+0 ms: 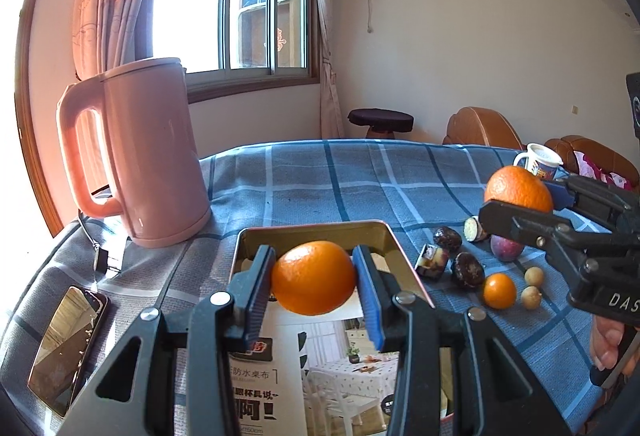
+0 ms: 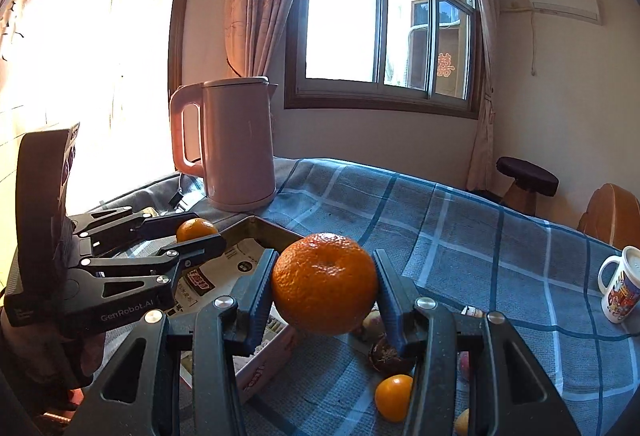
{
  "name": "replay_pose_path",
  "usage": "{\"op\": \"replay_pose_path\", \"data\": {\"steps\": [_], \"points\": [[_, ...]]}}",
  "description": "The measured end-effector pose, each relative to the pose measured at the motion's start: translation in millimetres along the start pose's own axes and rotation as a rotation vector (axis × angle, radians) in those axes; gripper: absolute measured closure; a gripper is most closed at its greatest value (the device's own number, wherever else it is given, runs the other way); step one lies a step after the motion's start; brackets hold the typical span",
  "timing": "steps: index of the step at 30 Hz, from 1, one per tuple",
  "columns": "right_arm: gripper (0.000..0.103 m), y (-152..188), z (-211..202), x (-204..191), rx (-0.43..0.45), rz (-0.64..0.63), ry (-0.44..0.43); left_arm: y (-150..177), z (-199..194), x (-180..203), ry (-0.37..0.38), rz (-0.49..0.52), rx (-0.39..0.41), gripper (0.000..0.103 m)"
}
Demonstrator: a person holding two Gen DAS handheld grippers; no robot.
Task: Organize fruits
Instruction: 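Carry the orange in the left tool toward the pink tin while the right tool carries its orange, then open the left tool over the tin while the right tool lowers its orange in and opens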
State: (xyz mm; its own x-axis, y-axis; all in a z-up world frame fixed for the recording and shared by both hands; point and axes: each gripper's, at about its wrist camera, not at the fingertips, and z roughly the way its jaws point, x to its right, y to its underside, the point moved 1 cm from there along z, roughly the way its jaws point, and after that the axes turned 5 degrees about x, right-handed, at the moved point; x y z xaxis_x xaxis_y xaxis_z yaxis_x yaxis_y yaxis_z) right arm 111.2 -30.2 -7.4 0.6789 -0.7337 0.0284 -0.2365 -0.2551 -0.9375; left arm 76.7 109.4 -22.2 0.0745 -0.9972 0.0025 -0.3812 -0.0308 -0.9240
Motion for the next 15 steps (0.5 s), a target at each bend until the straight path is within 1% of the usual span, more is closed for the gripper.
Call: {"op": "replay_pose_path", "data": {"steps": [5, 15], "points": [[0.054, 0, 18, -12, -0.034, -0.022, -0.012, 3, 12, -9, -0.009, -0.002, -0.045, 0.061], [0.054, 8, 57, -33, -0.113, -0.061, -0.029, 3, 25, -25, -0.036, -0.023, -0.089, 0.061]]}}
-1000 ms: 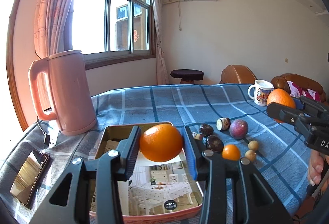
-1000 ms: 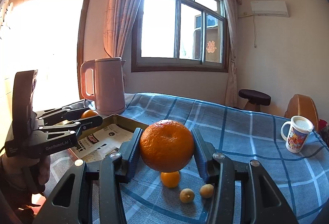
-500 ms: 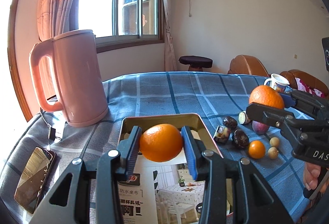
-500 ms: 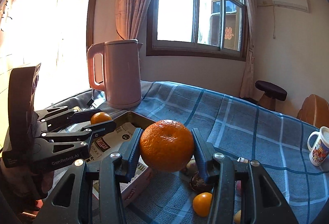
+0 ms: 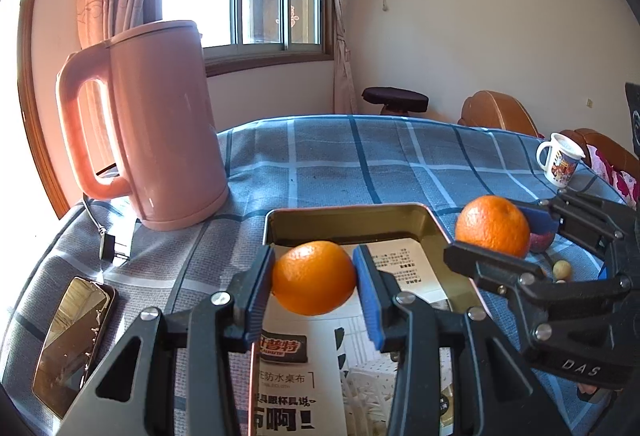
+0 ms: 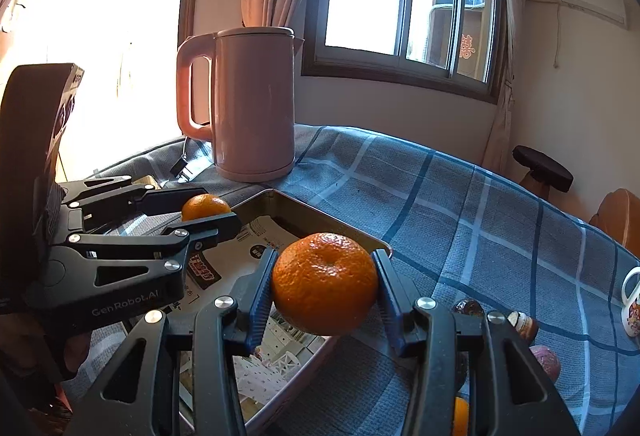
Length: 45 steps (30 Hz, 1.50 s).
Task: Organize fruits
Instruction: 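Open the left tool over the tin while the right tool lowers its orange in and opens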
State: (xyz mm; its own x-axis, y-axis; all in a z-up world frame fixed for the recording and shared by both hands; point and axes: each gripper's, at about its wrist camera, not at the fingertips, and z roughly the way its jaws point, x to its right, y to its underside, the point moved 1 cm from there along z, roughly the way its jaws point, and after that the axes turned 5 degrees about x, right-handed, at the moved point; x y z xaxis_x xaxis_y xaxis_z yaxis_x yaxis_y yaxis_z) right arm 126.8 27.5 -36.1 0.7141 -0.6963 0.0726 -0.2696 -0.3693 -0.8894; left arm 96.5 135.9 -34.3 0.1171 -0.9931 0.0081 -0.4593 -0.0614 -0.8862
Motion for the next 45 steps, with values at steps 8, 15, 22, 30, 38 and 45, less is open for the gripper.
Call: {"op": "replay_pose_path", "data": {"steps": [8, 15, 22, 30, 38, 45], "points": [[0.054, 7, 18, -13, -0.046, -0.019, -0.019, 4, 10, -6, -0.003, -0.009, -0.034, 0.061], [0.054, 16, 32, -23, -0.094, -0.04, -0.029, 10, 17, -6, -0.017, 0.005, -0.062, 0.061], [0.054, 20, 38, -31, -0.126, -0.066, -0.031, 11, 19, -2, -0.032, 0.023, -0.06, 0.06], [0.035, 21, 36, -27, -0.127, -0.047, -0.015, 10, 10, 1, -0.047, 0.02, -0.024, 0.034], [0.026, 22, 15, -27, -0.062, -0.057, 0.015, 6, -7, 4, -0.039, -0.009, 0.039, 0.024], [0.026, 28, -23, 0, -0.011, -0.023, 0.078, 6, -20, 14, -0.015, -0.03, 0.085, 0.003]]}}
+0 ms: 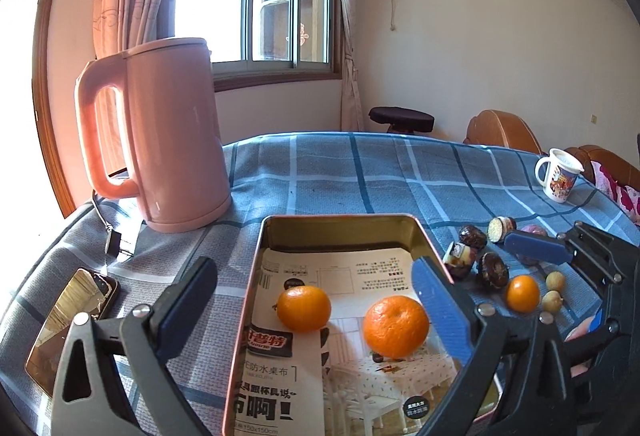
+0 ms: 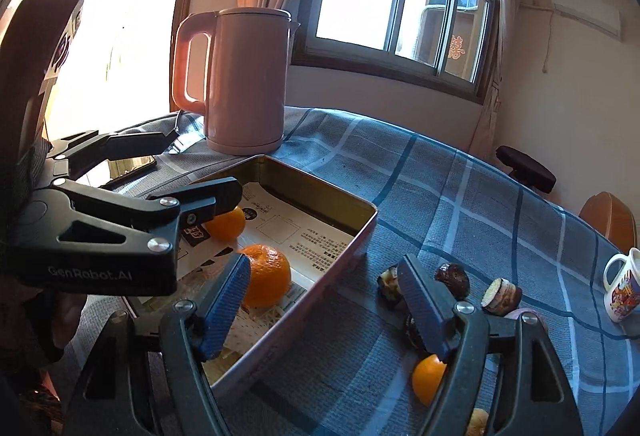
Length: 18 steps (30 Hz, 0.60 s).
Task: Organize fruits
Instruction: 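Open the left tool over the tin while the right tool lowers its orange in and opens, then grasp a yellow-brown round fruit with the right tool while the left tool reaches toward an orange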
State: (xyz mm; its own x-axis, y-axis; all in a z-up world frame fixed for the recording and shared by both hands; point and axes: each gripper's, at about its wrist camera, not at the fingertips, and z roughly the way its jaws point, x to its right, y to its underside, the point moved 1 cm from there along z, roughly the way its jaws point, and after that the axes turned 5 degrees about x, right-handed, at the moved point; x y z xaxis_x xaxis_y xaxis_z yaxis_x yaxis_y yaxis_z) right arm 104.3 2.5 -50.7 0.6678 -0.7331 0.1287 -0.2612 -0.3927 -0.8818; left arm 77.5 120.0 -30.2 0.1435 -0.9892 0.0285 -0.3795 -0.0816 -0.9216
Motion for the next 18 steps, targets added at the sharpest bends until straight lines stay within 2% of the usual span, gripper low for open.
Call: {"op": "replay_pose_path", "data": {"steps": [10, 14, 18], "points": [[0.026, 21, -42, 57, 0.024, 0.066, 0.098, 0, -10, 30, 0.046, 0.024, 0.014, 0.003], [0.026, 38, -49, 77, -0.02, 0.079, 0.138, 2, -10, 44, 0.073, 0.026, 0.011, 0.003], [0.026, 53, -51, 95, -0.072, 0.114, 0.158, 6, -11, 73, 0.116, 0.074, 0.006, 0.003]]}}
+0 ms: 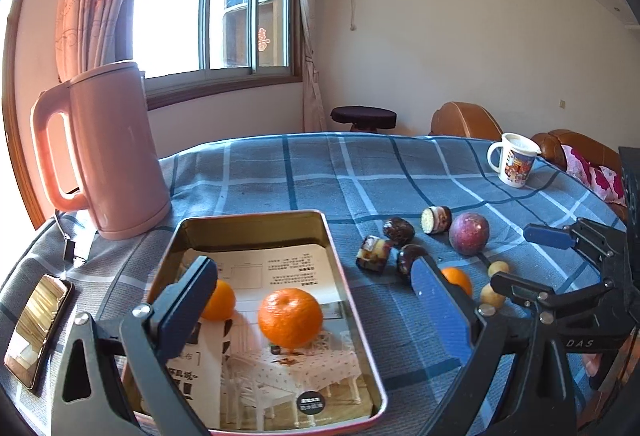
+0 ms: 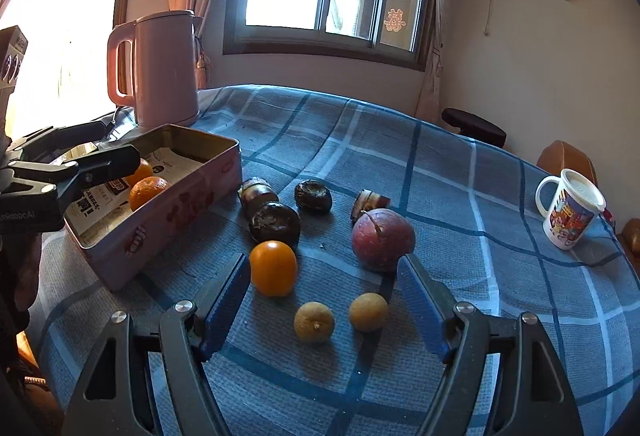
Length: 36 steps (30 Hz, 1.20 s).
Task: Organize fruits
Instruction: 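Grasp a yellow-brown round fruit with the right tool while the left tool reaches toward an orange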
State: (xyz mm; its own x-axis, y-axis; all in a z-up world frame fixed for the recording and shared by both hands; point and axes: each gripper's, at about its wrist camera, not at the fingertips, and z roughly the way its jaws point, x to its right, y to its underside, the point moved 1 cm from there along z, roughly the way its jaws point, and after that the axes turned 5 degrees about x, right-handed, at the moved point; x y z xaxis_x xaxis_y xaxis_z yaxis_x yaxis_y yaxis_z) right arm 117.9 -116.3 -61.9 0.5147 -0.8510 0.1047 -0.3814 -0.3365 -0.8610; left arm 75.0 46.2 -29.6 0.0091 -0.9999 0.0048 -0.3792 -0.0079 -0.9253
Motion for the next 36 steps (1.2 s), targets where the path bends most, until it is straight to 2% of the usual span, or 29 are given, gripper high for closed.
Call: {"op": "replay_pose_path", "data": {"steps": [4, 6, 9, 10, 11, 15, 20, 24, 30, 36], "points": [[0.033, 6, 2, 6, -0.035, 0.005, -0.021, 4, 5, 27, 0.038, 0.044, -0.015, 0.003], [0.044, 8, 6, 3, -0.062, -0.012, -0.051, 7, 7, 37, 0.047, 0.064, -0.022, 0.003], [0.049, 11, 14, -1, -0.115, -0.032, -0.086, 8, 11, 45, 0.056, 0.086, -0.037, 0.003], [0.054, 13, 18, -2, -0.135, -0.035, -0.09, 8, 10, 46, 0.058, 0.087, -0.034, 0.003], [0.063, 13, 19, -3, -0.144, -0.038, -0.102, 7, 11, 46, 0.059, 0.088, -0.035, 0.003], [0.065, 17, 25, -8, -0.185, -0.059, -0.116, 8, 15, 46, 0.063, 0.09, -0.053, 0.003], [0.065, 22, 36, -2, -0.251, -0.026, -0.126, 9, 19, 52, 0.084, 0.107, -0.072, 0.003], [0.076, 22, 35, -4, -0.244, -0.034, -0.113, 9, 26, 58, 0.119, 0.105, -0.103, 0.004], [0.076, 18, 25, 8, -0.188, 0.021, -0.085, 10, 35, 69, 0.154, 0.123, -0.144, 0.011], [0.076, 14, 12, 28, -0.114, 0.111, -0.042, 12, 52, 81, 0.196, 0.126, -0.22, 0.025]]}}
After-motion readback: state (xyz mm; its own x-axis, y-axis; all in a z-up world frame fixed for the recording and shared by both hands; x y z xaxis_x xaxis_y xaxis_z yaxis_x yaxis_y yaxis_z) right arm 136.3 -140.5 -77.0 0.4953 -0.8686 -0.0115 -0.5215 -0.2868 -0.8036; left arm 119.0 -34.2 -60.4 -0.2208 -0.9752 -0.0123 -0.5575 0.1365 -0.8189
